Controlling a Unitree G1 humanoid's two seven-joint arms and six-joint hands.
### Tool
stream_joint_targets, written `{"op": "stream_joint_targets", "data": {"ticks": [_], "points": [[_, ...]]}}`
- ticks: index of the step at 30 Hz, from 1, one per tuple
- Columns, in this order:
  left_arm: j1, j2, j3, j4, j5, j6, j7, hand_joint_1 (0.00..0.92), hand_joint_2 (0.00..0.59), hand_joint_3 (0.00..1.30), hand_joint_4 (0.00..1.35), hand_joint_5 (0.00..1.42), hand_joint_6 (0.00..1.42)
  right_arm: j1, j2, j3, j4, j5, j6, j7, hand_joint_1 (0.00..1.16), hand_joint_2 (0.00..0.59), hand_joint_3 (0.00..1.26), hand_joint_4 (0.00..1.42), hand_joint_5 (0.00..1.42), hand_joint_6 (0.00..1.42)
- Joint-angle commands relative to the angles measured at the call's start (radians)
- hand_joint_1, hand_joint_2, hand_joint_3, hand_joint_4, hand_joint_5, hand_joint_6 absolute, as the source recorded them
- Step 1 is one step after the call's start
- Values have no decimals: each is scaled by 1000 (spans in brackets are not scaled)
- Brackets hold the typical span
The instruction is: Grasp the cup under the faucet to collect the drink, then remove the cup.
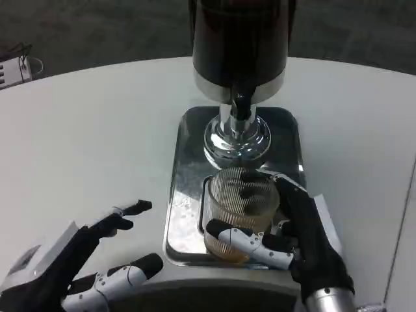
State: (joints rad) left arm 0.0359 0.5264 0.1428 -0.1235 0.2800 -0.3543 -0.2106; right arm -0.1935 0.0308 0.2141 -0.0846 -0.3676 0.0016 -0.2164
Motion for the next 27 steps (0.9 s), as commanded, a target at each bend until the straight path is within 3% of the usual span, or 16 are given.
{"op": "stream_joint_targets", "data": {"ticks": [1,8,14,22,27], "points": [[-15,-2,-10,12,-4,-17,8,61,109,223,163,238,253,72,-10,10,-161,20,23,65,948,232,1190,1396,1424,1393],[-24,-11,-28,-12,11,-16,11,61,109,223,164,244,254,188,-36,-20,-360,69,55,148,960,235,1190,1396,1424,1418],[-21,-4,-43,-67,45,-15,9,61,109,223,157,231,254,245,-89,-66,-509,99,75,227,961,235,1190,1396,1424,1422],[10,1,-64,-217,110,-4,-18,41,91,190,84,162,212,287,-223,-197,-673,143,54,343,961,224,1183,1382,1424,1424],[60,17,-70,-334,158,9,-50,8,77,137,1,82,172,314,-284,-270,-727,181,28,394,958,223,1180,1381,1424,1424]]}}
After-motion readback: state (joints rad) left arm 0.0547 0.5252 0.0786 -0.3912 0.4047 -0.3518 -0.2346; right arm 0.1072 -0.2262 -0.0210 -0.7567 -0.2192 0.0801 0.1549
